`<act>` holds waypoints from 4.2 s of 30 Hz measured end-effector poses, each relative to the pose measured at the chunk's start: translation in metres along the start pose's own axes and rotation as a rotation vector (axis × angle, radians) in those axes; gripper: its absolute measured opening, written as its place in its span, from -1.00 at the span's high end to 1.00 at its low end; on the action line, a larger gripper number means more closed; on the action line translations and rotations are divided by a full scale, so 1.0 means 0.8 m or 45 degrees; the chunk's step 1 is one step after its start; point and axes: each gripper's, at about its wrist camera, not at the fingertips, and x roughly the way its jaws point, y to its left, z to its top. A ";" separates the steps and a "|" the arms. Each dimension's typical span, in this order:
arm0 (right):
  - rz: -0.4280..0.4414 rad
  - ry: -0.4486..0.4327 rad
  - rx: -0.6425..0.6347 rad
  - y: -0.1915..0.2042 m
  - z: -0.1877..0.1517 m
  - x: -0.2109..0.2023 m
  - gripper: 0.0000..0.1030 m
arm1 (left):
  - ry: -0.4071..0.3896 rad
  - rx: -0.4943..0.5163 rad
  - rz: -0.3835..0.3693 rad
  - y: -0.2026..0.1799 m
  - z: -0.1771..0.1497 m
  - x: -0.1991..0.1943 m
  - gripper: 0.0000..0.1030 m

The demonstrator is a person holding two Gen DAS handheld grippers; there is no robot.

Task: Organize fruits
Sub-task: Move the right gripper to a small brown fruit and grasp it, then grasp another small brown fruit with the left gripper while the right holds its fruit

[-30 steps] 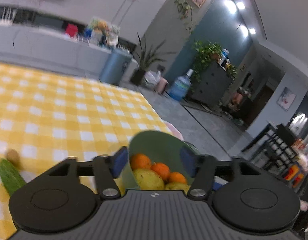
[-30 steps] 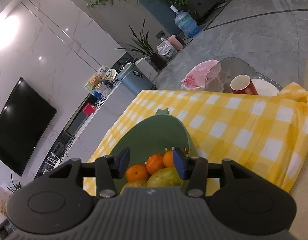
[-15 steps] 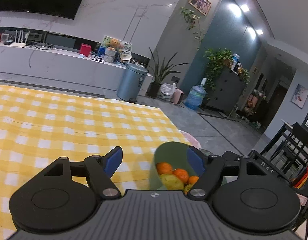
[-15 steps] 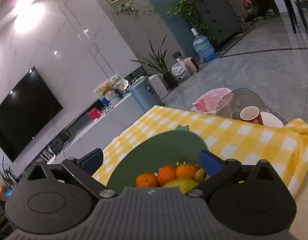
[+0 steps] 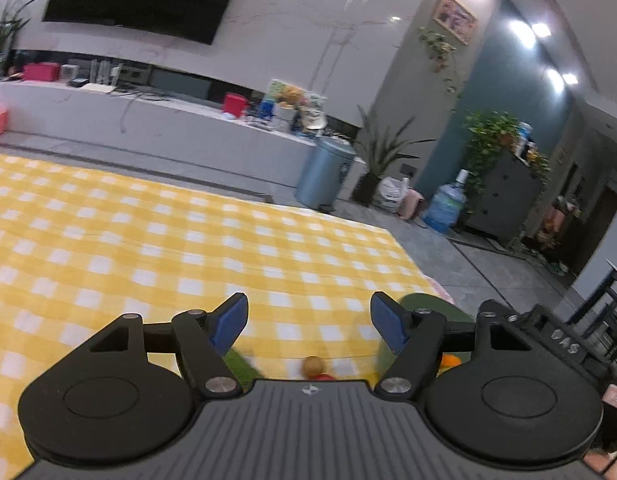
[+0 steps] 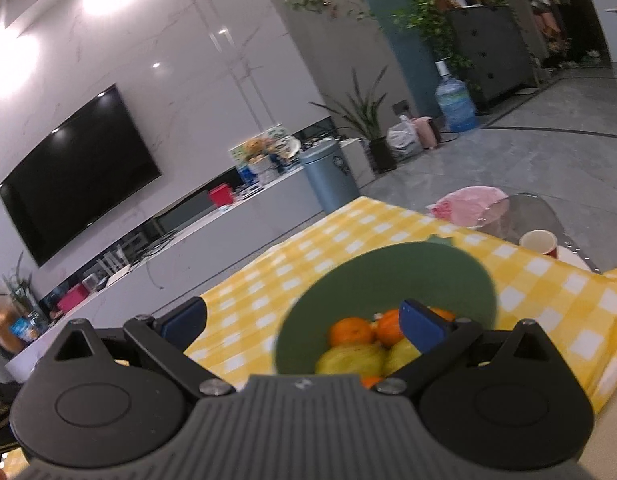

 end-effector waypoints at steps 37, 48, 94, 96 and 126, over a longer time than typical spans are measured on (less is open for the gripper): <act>0.114 0.547 0.070 0.109 -0.088 0.105 -0.15 | 0.272 -0.273 0.365 0.183 -0.058 0.017 -0.51; 0.156 0.779 -0.274 0.196 -0.077 0.200 0.37 | 0.290 -0.193 0.393 0.169 -0.068 0.030 -0.51; 0.206 0.246 -0.375 0.158 0.011 0.135 0.54 | 0.052 0.025 0.095 0.077 -0.028 0.025 -0.41; 0.194 0.213 -0.322 0.144 0.023 0.127 0.54 | 0.081 0.068 0.056 0.061 -0.028 0.038 -0.35; 0.255 0.274 -0.077 0.087 0.047 0.121 0.54 | 0.522 0.250 0.071 -0.043 -0.059 0.215 0.26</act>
